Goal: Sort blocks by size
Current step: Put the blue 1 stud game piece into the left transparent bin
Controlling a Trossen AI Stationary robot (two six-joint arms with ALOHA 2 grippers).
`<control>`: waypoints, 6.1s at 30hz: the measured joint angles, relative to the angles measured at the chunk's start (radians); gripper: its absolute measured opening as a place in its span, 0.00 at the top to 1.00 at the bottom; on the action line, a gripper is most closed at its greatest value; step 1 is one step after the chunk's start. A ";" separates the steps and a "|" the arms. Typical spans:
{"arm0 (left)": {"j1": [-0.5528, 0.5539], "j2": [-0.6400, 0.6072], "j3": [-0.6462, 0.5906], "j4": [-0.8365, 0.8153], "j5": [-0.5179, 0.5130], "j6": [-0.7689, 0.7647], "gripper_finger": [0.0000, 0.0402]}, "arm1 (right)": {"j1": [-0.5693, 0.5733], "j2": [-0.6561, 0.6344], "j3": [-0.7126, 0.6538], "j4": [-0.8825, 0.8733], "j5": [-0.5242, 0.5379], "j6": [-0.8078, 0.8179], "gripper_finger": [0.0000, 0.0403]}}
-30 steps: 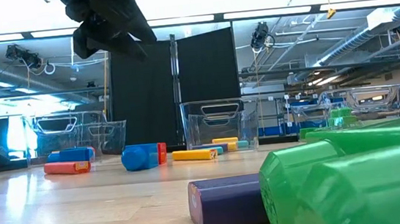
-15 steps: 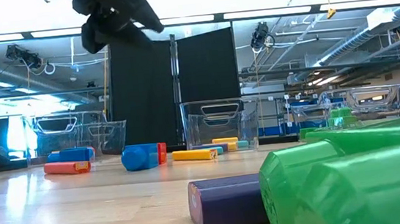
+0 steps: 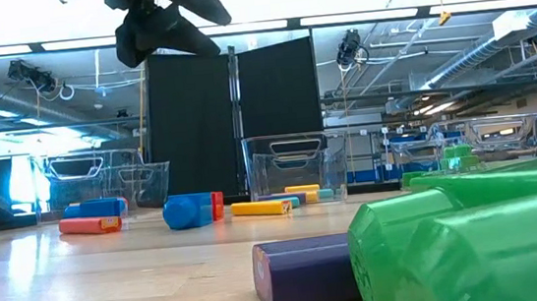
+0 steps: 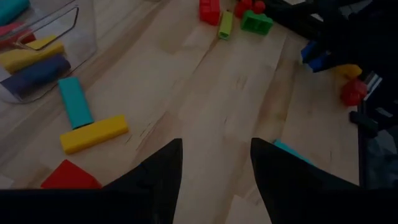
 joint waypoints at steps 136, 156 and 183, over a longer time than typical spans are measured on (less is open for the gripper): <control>0.222 -0.850 -0.525 0.438 0.096 0.547 0.65 | -1.149 0.245 0.888 0.877 -0.471 -0.864 0.36; 0.756 -0.800 -0.286 -0.396 0.096 0.301 0.65 | -1.141 0.024 0.682 0.125 -0.343 -0.724 0.36; 1.239 -0.149 -0.284 -0.439 0.556 0.329 0.60 | -0.884 -0.007 0.379 0.358 -0.156 -0.407 0.39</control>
